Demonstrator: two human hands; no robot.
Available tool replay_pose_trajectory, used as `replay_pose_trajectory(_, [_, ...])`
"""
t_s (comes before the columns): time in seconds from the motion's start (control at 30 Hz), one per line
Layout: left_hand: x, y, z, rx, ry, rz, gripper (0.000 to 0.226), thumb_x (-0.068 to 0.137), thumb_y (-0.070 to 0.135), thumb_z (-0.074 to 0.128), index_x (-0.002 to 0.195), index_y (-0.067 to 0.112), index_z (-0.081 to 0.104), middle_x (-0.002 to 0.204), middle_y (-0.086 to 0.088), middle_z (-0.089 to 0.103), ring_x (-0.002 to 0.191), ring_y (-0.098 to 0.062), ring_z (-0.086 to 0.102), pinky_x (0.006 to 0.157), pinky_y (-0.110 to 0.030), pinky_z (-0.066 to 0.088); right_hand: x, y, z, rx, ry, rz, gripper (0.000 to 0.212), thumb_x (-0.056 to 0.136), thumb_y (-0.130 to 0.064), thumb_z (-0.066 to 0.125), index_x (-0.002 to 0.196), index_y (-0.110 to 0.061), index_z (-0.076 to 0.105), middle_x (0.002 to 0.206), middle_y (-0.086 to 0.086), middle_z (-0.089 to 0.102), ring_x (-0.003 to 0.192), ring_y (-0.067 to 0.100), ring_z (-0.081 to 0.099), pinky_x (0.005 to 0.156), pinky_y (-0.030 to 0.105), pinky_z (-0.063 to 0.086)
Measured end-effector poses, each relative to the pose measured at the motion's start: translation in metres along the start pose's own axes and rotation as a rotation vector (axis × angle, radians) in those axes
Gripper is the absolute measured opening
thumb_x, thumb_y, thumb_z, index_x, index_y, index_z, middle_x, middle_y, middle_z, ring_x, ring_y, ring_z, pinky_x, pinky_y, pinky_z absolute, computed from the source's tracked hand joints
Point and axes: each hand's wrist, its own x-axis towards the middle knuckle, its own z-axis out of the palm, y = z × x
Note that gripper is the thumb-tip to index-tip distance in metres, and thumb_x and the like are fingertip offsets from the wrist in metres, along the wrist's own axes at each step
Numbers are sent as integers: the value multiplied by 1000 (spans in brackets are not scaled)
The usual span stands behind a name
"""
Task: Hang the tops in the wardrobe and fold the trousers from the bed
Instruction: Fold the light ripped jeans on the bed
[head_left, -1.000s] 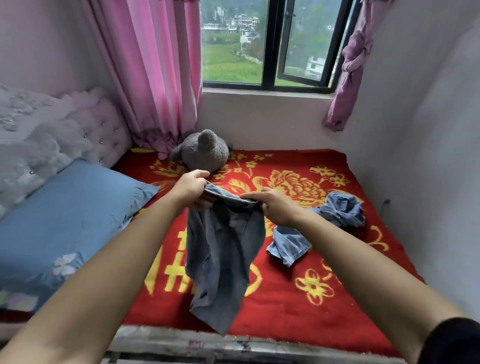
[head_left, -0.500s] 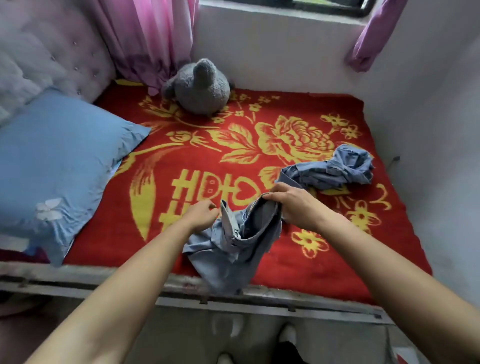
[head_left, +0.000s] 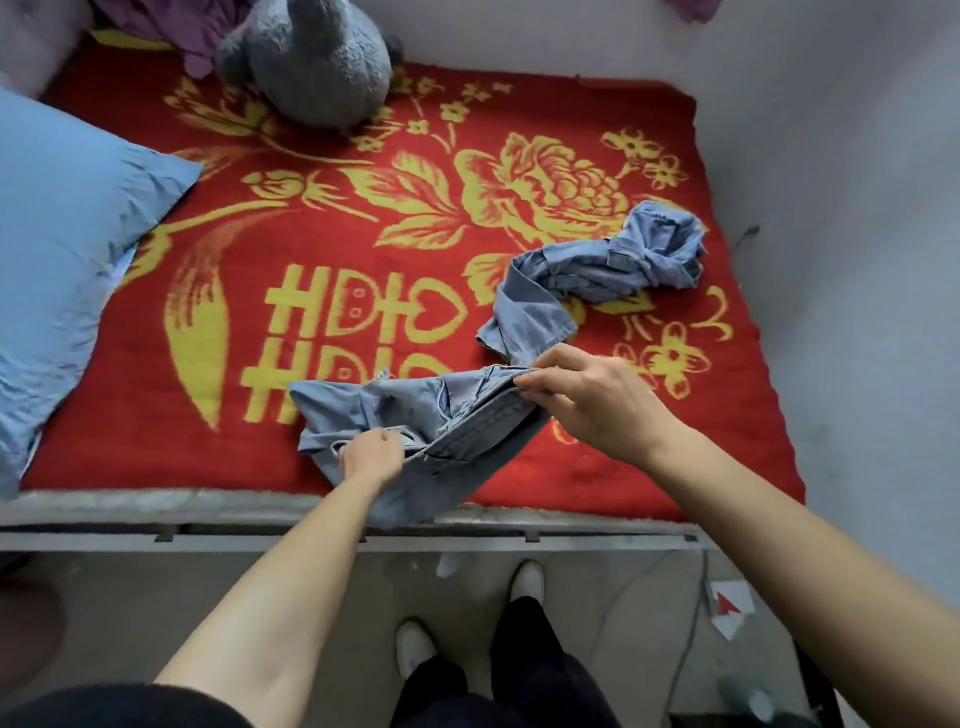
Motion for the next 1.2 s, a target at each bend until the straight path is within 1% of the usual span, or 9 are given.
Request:
replay_pose_trajectory(0.1, [-15, -16, -4, 144, 79, 310, 69, 102, 50, 20, 91, 5, 71, 109, -19, 67, 124, -40, 41, 108, -46, 30, -4, 19, 6, -99, -84, 97, 46, 90, -16, 71, 134, -18, 61, 97, 6, 62, 65, 31, 66, 53, 42, 55])
replay_pose_trajectory(0.17, [-17, -31, -12, 337, 50, 472, 77, 94, 67, 21, 94, 6, 68, 113, -18, 62, 137, -38, 28, 113, -46, 26, -4, 36, 12, -249, -216, 204, 48, 94, -22, 66, 140, -17, 54, 103, 10, 58, 68, 39, 65, 55, 46, 54])
replay_pose_trajectory(0.3, [-15, -40, -54, 650, 114, 570, 44, 97, 52, 43, 113, 12, 56, 127, -10, 56, 140, -30, 26, 106, -41, 36, -15, 61, 19, -310, -483, 376, 31, 97, -34, 57, 124, -20, 63, 108, 6, 52, 91, 33, 64, 72, 41, 52])
replay_pose_trajectory(0.4, [-28, -28, -92, 919, 344, 523, 22, 95, 27, 45, 109, 27, 62, 110, 6, 65, 117, -24, 43, 89, -40, 35, -20, 62, 22, -276, -564, 452, 23, 92, -37, 62, 110, -25, 67, 106, 1, 54, 101, 27, 62, 80, 36, 49])
replay_pose_trajectory(0.53, [-46, -16, -133, 1004, 442, 457, 22, 90, 18, 49, 105, 24, 63, 109, 6, 65, 120, -24, 42, 92, -43, 31, -9, 50, 20, -326, -562, 462, 20, 88, -42, 63, 102, -28, 61, 107, -6, 59, 104, 22, 61, 75, 33, 45])
replay_pose_trajectory(0.7, [-55, -13, -178, 914, 352, 315, 47, 88, 2, 45, 133, 11, 33, 118, -7, 65, 115, -28, 56, 89, -39, 39, 33, 35, 7, -372, -563, 418, 14, 94, -36, 51, 102, -24, 53, 102, 0, 66, 93, 26, 63, 68, 35, 45])
replay_pose_trajectory(0.9, [-28, 2, -253, 782, 272, 247, 28, 85, 10, 49, 104, 29, 57, 111, 2, 66, 101, -23, 62, 67, -32, 45, 107, 56, -10, -416, -589, 295, 18, 101, -33, 46, 108, -29, 62, 101, -2, 69, 90, 23, 64, 56, 31, 40])
replay_pose_trajectory(1.0, [7, 26, -291, 607, 312, 226, 46, 86, 11, 51, 115, 45, 64, 121, 7, 66, 111, -21, 61, 76, -31, 50, 156, 84, -18, -292, -521, 380, 22, 102, -27, 46, 104, -16, 65, 99, 6, 68, 82, 25, 60, 60, 34, 46])
replay_pose_trajectory(1.2, [75, 112, -396, 429, 706, 254, 48, 80, 10, 53, 110, 43, 69, 113, -6, 70, 107, -32, 63, 81, -36, 51, 275, 146, -68, -18, 15, 466, 17, 95, -19, 54, 93, -8, 66, 99, 21, 69, 93, 37, 64, 76, 36, 48])
